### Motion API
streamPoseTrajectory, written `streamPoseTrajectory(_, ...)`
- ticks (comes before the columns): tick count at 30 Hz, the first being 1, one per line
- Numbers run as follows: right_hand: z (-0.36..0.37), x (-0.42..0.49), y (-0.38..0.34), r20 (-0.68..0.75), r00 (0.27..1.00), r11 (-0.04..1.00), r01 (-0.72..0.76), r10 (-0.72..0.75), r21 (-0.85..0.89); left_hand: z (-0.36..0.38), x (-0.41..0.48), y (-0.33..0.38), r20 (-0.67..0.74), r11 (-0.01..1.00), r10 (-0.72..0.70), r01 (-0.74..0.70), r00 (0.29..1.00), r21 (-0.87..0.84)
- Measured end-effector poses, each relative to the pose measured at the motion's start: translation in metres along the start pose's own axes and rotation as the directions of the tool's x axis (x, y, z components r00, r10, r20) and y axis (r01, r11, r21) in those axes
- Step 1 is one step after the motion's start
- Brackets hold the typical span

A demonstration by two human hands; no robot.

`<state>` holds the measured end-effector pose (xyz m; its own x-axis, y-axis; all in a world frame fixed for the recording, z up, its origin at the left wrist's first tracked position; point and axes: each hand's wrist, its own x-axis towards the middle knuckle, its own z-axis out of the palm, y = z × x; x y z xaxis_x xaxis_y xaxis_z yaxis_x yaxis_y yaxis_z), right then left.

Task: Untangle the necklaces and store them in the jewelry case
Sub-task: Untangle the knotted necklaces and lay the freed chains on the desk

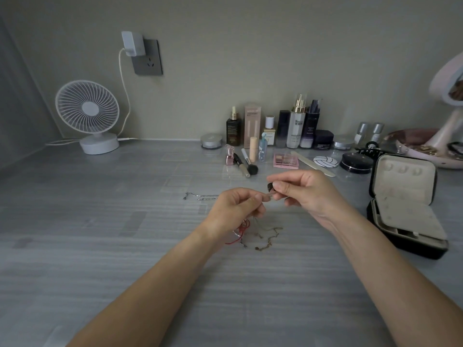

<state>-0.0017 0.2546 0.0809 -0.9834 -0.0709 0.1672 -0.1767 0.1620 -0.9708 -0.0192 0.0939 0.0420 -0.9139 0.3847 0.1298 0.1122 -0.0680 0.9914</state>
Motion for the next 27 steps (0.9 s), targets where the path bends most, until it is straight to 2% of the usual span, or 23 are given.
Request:
streamPoseTrajectory(4,0.002,-0.001,-0.001,0.017,1.0,1.0,-0.008,0.008,-0.017,0.003,-0.003,0.003,0.014,1.0,0.003,-0.003,1.0,0.012)
streamPoseTrajectory(13,0.0,0.003,0.0,-0.137,0.99,0.997,-0.029,0.038,0.065,0.001,-0.004,0.005,-0.035,0.997,0.034,-0.031,0.999,0.078)
streamPoseTrajectory(19,-0.012,0.003,-0.009,-0.249,0.961,0.939,-0.024,0.116,0.343,-0.018,0.001,0.017,-0.071,0.984,0.025,-0.037,0.997,-0.175)
streamPoseTrajectory(22,-0.018,0.001,-0.013,-0.26,0.955,0.919,-0.033,0.145,0.392,-0.031,0.001,0.023,-0.057,0.95,-0.008,-0.01,0.998,-0.312)
streamPoseTrajectory(27,-0.026,0.002,-0.016,-0.306,0.942,0.894,0.014,0.139,0.448,-0.049,0.003,0.032,-0.064,0.927,-0.055,0.027,0.996,-0.375)
